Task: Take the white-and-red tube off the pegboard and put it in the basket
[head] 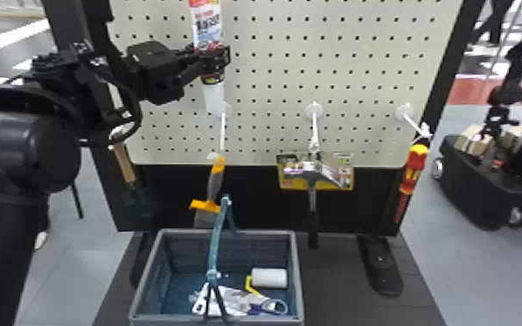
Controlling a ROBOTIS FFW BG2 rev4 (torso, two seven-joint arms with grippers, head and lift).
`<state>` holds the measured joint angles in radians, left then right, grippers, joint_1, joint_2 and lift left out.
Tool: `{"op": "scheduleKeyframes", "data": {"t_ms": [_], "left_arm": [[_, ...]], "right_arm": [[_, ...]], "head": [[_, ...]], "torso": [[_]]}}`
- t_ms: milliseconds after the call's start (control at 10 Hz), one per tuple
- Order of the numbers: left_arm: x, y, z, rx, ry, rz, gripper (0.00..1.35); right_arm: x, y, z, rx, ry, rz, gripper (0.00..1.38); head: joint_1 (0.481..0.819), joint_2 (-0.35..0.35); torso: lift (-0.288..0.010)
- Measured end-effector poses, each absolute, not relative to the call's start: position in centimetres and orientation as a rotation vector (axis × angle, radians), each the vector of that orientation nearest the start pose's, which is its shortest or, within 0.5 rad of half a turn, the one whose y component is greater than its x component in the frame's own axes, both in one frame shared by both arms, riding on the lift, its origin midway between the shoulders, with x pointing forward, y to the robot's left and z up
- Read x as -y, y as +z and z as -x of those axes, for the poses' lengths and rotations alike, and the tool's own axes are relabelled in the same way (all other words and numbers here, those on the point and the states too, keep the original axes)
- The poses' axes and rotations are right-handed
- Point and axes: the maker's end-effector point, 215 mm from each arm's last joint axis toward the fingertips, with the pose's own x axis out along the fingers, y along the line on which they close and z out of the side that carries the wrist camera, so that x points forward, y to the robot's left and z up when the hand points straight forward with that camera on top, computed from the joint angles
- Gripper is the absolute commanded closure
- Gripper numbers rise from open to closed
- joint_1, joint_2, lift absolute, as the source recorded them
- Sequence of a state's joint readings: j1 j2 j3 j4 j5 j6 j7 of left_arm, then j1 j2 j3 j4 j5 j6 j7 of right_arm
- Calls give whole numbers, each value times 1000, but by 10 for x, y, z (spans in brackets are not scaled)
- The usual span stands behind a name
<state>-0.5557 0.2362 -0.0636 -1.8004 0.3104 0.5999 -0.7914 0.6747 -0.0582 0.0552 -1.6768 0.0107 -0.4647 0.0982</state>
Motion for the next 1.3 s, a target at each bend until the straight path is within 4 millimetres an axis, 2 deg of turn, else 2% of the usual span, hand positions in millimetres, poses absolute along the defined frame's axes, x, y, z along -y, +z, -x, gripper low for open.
{"op": "scheduleKeyframes", "data": {"t_ms": [700,1300], "left_arm": [[-90,-41,-610,164,-931,-58,1119],[-83,-16,-591,220,-938,-90,1153]], "right_arm": [[184,-462,-334,-106,180,16,314],[185,-465,-333,-115,183,19,314]], "head": [[549,0],[549,0]], "torso": [[-100],[-100]]}}
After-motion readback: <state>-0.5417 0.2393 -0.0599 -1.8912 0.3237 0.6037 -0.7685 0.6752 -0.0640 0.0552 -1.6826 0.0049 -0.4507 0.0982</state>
